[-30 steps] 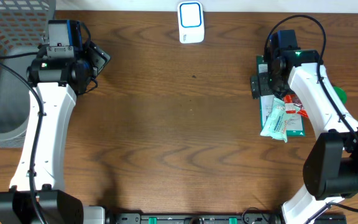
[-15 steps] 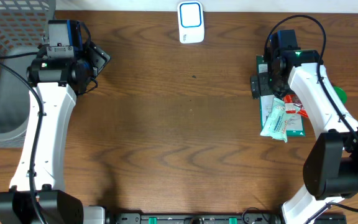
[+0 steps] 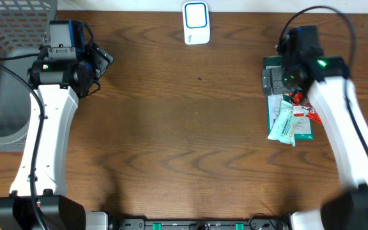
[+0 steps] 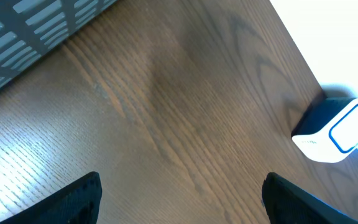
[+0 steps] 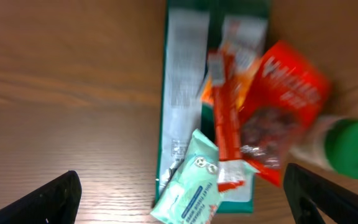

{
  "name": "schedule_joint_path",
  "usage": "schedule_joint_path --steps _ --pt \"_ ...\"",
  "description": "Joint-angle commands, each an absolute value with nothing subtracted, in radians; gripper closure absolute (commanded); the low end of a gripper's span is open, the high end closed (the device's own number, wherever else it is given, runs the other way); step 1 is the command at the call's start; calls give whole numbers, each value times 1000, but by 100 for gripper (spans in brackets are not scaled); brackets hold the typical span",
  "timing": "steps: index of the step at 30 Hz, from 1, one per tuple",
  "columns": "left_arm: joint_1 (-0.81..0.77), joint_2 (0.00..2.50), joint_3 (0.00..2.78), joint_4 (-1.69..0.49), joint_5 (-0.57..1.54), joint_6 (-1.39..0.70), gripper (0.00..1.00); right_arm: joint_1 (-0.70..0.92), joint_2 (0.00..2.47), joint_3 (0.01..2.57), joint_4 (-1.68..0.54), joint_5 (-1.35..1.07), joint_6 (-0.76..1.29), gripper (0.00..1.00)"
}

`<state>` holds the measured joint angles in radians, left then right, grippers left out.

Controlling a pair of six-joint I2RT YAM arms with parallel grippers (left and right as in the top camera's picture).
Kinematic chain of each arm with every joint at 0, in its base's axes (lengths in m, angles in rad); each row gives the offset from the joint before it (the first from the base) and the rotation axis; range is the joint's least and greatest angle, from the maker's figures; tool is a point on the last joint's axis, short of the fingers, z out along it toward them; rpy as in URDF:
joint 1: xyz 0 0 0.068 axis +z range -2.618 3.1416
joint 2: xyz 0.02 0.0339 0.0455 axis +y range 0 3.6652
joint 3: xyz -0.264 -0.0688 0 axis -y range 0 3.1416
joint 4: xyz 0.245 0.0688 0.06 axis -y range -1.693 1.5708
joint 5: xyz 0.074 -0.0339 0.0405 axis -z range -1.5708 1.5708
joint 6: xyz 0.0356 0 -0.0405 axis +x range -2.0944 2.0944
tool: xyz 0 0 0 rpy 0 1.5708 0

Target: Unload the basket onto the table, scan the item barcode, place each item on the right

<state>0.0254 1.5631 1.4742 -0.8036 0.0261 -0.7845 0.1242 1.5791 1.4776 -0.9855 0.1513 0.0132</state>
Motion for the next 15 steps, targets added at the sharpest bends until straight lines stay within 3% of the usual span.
schedule_joint_path --steps 1,15 --pt "27 1562 1493 -803 14 -774 17 154 1400 1489 -987 152 2 1" --pt "27 1562 1493 -803 14 -774 17 197 871 1489 -992 152 2 1"
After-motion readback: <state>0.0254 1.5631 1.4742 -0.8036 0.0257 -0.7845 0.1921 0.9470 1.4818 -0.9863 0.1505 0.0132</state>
